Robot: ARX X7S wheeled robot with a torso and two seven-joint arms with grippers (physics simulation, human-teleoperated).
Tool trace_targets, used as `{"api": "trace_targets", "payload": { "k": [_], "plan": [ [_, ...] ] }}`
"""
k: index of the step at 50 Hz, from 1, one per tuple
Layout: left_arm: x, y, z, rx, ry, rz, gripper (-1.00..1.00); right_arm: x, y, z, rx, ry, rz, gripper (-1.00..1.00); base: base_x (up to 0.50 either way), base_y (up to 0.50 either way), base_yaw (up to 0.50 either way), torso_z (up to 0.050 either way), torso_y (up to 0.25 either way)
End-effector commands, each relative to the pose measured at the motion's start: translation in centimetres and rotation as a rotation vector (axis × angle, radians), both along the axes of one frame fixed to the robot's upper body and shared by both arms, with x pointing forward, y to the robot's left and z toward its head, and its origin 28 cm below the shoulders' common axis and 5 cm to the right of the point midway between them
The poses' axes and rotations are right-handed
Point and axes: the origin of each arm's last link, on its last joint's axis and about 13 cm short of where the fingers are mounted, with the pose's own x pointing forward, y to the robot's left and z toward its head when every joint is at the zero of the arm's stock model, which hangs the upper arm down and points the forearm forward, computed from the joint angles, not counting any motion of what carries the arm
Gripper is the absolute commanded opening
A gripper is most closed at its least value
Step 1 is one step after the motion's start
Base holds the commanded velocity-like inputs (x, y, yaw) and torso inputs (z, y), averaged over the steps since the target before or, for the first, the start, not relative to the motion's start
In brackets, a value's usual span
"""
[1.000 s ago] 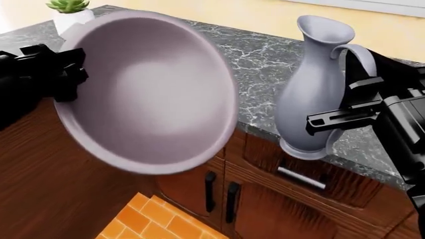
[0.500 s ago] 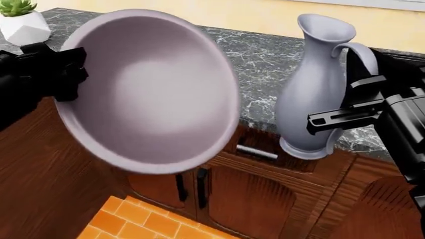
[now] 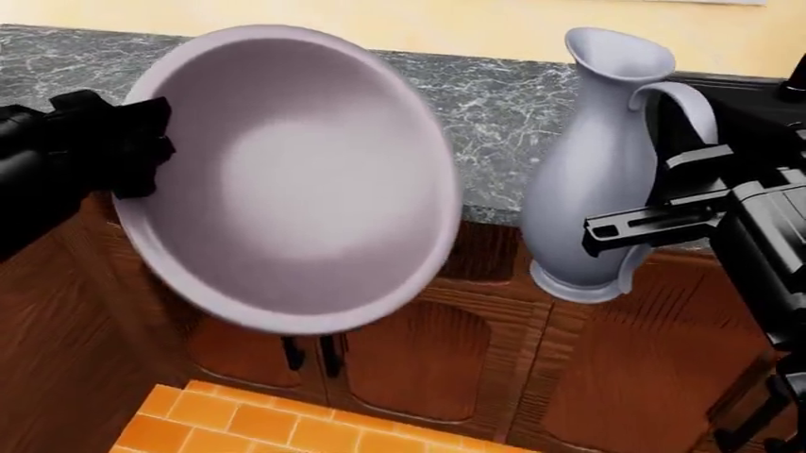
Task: Pick the pitcher and bowl and place them in the sink. Then turn on the water.
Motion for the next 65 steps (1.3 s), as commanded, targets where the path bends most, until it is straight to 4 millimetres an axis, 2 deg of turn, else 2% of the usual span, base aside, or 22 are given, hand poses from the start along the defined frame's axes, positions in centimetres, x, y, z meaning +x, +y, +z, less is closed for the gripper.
{"api": "trace_targets", "payload": {
  "k": [1,27,44,65],
  "plan": [
    [0.03,0.07,0.01,-0.011,-0.009,0.002,-1.00,0.08,-0.13,0.29,0.004,-0.031,-0.019,-1.00,-0.04,0.20,-0.50,0.000,0.000],
    [-0.01,0.10,-0.05,-0.014,-0.013,0.002,-1.00,-0.01,-0.12,0.26,0.008,-0.035,-0.018,-1.00,-0.02,0.20,-0.50,0.001,0.000],
    [-0.01,0.05,-0.13,-0.016,-0.013,0.001,-1.00,0.21,-0.30,0.23,0.038,-0.027,-0.025,-1.00,-0.01,0.00,-0.01,0.000,0.001],
    [0.06,0.05,-0.18,-0.019,-0.013,0.001,-1.00,0.34,-0.36,0.15,0.042,-0.016,-0.028,-1.00,-0.50,-0.02,0.00,0.000,0.000]
  ]
}}
